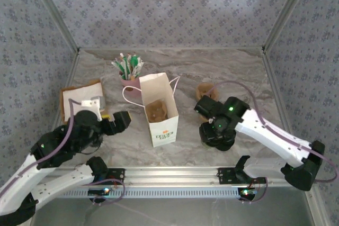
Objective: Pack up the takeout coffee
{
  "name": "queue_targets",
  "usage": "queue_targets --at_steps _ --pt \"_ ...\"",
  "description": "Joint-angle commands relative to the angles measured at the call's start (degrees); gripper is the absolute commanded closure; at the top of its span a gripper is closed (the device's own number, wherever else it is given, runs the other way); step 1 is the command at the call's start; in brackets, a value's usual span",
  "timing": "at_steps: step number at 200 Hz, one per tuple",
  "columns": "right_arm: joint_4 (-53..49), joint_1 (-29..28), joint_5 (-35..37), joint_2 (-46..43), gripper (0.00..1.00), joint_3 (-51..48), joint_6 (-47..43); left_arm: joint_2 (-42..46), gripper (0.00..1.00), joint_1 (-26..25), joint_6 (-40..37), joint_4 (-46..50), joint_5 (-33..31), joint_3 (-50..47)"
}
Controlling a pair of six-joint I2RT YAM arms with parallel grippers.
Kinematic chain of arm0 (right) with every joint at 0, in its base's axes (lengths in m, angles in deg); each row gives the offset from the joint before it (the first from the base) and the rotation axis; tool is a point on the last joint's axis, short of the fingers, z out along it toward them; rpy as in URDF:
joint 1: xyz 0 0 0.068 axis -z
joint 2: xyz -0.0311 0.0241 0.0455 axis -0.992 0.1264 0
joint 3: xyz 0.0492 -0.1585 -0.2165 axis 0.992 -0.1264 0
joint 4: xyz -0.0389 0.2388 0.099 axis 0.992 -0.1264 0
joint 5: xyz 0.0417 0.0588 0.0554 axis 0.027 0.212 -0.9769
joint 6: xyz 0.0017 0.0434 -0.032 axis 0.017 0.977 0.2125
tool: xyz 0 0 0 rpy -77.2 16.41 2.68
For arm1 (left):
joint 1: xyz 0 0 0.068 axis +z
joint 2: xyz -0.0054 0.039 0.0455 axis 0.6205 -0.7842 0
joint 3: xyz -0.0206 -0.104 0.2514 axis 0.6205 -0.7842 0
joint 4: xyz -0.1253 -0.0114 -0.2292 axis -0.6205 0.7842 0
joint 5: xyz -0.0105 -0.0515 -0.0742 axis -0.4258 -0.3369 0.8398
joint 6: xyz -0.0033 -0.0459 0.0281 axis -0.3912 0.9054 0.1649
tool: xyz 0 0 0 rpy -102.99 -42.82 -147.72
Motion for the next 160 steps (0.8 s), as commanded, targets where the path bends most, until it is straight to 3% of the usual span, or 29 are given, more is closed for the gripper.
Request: queue_targets --at_steps 1,28,55,99,160 --pt "-6.62 1.32 3.83 -3.0 0.32 5.42 0.02 -7.98 0.0 0.3 -8.37 2.59 -3.66 9.35" --pt "-9.46 2.96 4.99 -4.59 0.32 10.98 -0.21 -20.01 0.0 4.04 -15.1 4.03 -1.04 22.48" --pt "-10.55 4.07 5.42 -5.13 0.32 17.58 -3.84 -31.47 0.01 13.88 -19.81 4.79 12.11 33.76" --pt "-11.44 4.64 4.88 -3.43 0.32 29.58 -7.23 -48.33 0.01 24.39 -24.17 4.23 27.86 46.76" --pt "-9.81 4.53 1.28 -2.29 0.32 43.18 -9.99 -61.48 0.01 27.02 -24.46 1.04 40.78 54.17"
